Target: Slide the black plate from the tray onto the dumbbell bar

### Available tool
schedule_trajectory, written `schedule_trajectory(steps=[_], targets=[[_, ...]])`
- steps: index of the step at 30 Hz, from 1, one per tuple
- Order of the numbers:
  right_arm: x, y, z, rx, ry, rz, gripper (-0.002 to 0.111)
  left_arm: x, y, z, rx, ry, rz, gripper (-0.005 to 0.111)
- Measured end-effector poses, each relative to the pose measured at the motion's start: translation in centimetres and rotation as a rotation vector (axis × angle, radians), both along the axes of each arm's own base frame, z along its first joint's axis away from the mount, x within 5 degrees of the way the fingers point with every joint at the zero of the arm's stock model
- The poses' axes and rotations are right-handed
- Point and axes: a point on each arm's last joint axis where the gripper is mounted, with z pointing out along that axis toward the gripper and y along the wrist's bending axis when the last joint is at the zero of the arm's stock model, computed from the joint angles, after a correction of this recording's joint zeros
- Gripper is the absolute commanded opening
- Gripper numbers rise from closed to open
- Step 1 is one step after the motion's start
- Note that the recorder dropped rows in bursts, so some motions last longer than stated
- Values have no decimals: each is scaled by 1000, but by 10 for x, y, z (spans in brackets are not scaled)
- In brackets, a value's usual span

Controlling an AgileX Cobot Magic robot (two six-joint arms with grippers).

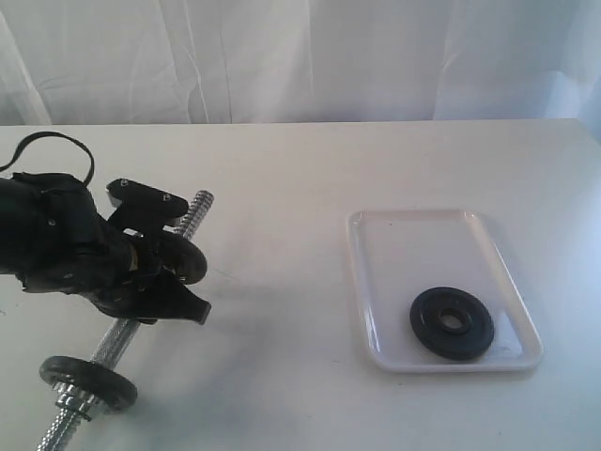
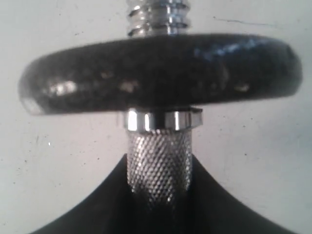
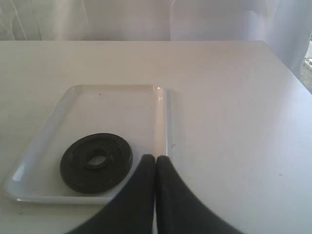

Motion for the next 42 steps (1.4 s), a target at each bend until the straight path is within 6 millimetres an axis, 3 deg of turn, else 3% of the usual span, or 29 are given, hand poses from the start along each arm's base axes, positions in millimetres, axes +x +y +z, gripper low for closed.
schedule_trajectory(steps=[5, 14, 24, 42], targets=[[0, 0, 0, 0, 0, 0, 0, -7, 5, 16, 27, -18, -19, 0], [0, 0, 0, 2, 0, 0, 0, -15, 2, 14, 34, 68, -95, 0], [0, 0, 0, 25, 2, -7, 0, -27, -14, 14, 78, 73, -275, 0], [0, 0, 0, 25, 2, -7, 0, -31, -18, 14, 83, 75, -295, 0]])
